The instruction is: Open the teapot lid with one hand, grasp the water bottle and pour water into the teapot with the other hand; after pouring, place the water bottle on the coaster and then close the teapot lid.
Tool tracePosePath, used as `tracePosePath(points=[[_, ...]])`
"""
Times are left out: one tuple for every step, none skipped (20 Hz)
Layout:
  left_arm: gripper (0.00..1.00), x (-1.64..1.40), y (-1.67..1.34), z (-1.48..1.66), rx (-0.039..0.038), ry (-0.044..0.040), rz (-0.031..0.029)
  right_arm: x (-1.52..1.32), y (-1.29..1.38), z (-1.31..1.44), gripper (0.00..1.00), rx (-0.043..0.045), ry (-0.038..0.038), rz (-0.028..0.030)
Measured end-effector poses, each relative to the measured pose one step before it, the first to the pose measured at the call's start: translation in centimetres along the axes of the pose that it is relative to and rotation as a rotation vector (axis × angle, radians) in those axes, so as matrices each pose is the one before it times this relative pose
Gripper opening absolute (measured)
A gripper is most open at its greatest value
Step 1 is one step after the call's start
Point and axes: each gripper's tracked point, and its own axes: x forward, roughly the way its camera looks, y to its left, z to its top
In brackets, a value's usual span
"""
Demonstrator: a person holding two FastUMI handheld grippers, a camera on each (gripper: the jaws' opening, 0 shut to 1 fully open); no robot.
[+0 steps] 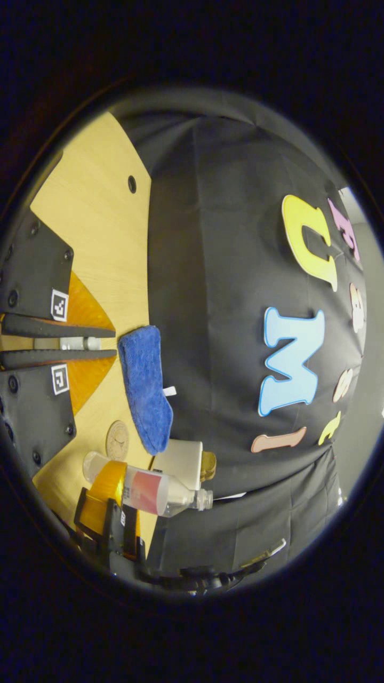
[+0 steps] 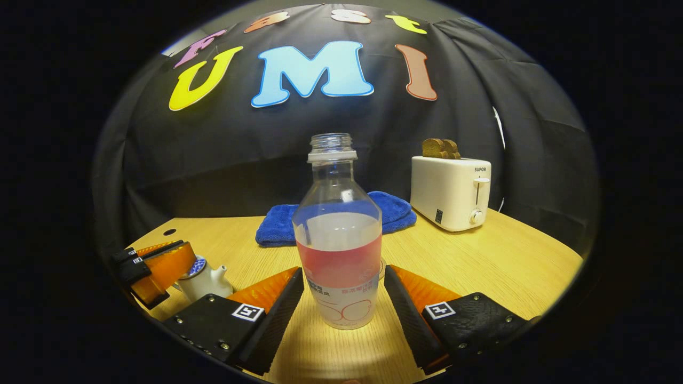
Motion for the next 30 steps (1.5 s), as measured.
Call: tracePosePath(points=[[0.17, -0.088, 0.031, 0.17, -0.00768, -0.00438, -0.00096, 0.078, -0.074, -0.024, 0.94, 0.00133, -0.00016, -0.00155], [0.17, -0.086, 0.077, -0.107, -0.0057, -0.00388, 0.00212, -0.022, -0.08, 0.067, 0.94, 0.00073, -0.00024, -0.00227], [0.17, -0.077, -0.006, 0.271, -0.00432, -0.00442, 0.00094, 0.004, -0.033, -0.006, 0.94, 0.00129, 0.00009, -0.00064], [0.15, -0.16, 0.058, 0.311, -0.00387, -0.01443, 0.00119, 0.008, -0.082, 0.033, 0.94, 0.00146, 0.0006, -0.0017], [0.17, -0.209, 0.13, 0.771, -0.0014, -0.01928, 0.00356, 0.051, -0.049, -0.015, 0.94, 0.00056, 0.00032, -0.00113], [0.16, -0.271, 0.138, 0.691, -0.00158, -0.02505, 0.00251, 0.032, 0.003, 0.06, 0.94, -0.00058, 0.00001, -0.00097], [0.16, -0.276, 0.154, 0.644, -0.00246, -0.01646, 0.00387, -0.041, -0.028, -0.104, 0.94, -0.0019, -0.00015, -0.00389], [0.16, -0.222, 0.179, 0.341, -0.00795, -0.01538, 0.0011, -0.014, -0.043, 0.069, 0.94, -0.00101, -0.00012, -0.00259], [0.16, -0.191, 0.054, 0.439, -0.00991, -0.0118, -0.0014, 0.013, 0.071, -0.016, 0.94, -0.00073, -0.00027, 0.00061], [0.16, -0.122, 0.129, 0.093, -0.00394, -0.00751, 0.00387, 0.037, -0.012, 0.054, 0.94, 0.00112, 0.00044, -0.00025], [0.16, -0.108, 0.084, 0.236, 0.00209, -0.00399, 0.00179, -0.022, -0.083, -0.072, 0.94, 0.00293, 0.0011, 0.00025], [0.16, -0.141, 0.186, 0.087, 0.00228, -0.00218, 0.00281, 0.036, -0.04, 0.021, 0.94, 0.00465, 0.00166, 0.00149], [0.16, -0.151, 0.225, 0.128, -0.00283, 0.00136, 0.00216, 0.017, 0.041, -0.032, 0.94, 0.00593, 0.00136, 0.00366], [0.16, -0.24, 0.028, -0.231, -0.00536, 0.00645, -0.00546, 0.032, -0.021, -0.01, 0.94, 0.00691, 0.00231, 0.00269], [0.17, -0.363, 0.309, -0.018, 0.00432, 0.00092, 0.00142, 0.018, -0.053, -0.054, 0.94, 0.00803, 0.00275, 0.00258], [0.16, -0.294, 0.694, -0.143, 0.01955, -0.0001, 0.01208, 0.038, -0.041, 0.032, 0.94, 0.00752, 0.003, 0.00068], [0.16, -0.469, 0.814, -0.123, 0.02483, -0.00066, 0.01546, 0.032, -0.147, -0.107, 0.94, 0.00655, 0.00313, -0.00371], [0.16, -0.524, 0.768, -0.086, 0.01562, -0.00529, 0.00692, -0.003, -0.062, 0.056, 0.94, 0.00499, 0.00228, -0.0009], [0.16, -0.624, 0.735, 0.094, 0.00647, -0.00849, 0.00756, 0.012, -0.01, -0.044, 0.94, 0.00307, 0.00144, -0.00136], [0.16, -0.525, 0.886, -0.274, -0.00071, -0.00254, 0.00887, 0.012, -0.013, 0.06, 0.94, 0.00131, 0.00063, -0.0015], [0.16, -0.46, 0.803, -0.099, -0.00443, 0.00362, 0.00842, 0.069, -0.049, -0.049, 0.94, -0.00169, -0.0002, -0.00154], [0.16, -0.398, 0.618, -0.312, -0.00265, 0.00508, 0.00909, -0.014, 0.041, 0.094, 0.94, -0.00383, -0.00085, -0.00156], [0.16, -0.245, 0.486, 0.134, -0.00512, -0.00433, 0.00807, -0.038, 0.069, -0.09, 0.94, -0.00691, -0.00158, -0.00058], [0.16, -0.022, 0.231, 0.216, -0.01097, -0.00665, 0.00043, -0.065, 0.135, 0.032, 0.94, -0.00828, -0.0011, 0.00061], [0.15, -0.083, -0.053, 0.269, -0.01793, -0.0061, -0.00367, -0.026, 0.166, 0.018, 0.94, -0.00916, -0.00299, 0.00331], [0.14, -0.026, -0.107, 0.272, -0.01975, -0.01056, -0.00792, -0.083, 0.166, 0.161, 0.94, -0.01109, -0.00366, 0.00251], [0.16, -0.031, -0.112, 0.261, -0.00502, -0.00515, -0.00555, -0.064, 0.106, -0.119, 0.94, -0.0141, -0.00506, 0.00121], [0.16, 0.031, 0.266, -0.296, 0.00072, 0.00079, 0.00272, 0.041, 0.043, 0.068, 0.92, -0.01535, -0.00629, -0.0057], [0.16, 0.018, 0.029, -0.159, -0.00395, 0.00171, -0.0029, -0.252, 0.304, 0.094, 0.78, -0.02037, -0.00711, 0.00123], [0.15, 0.032, -0.127, 0.079, -0.00998, 0.00113, -0.00619, -0.087, 0.2, 0.181, 0.78, -0.02323, -0.00959, -0.0008]])
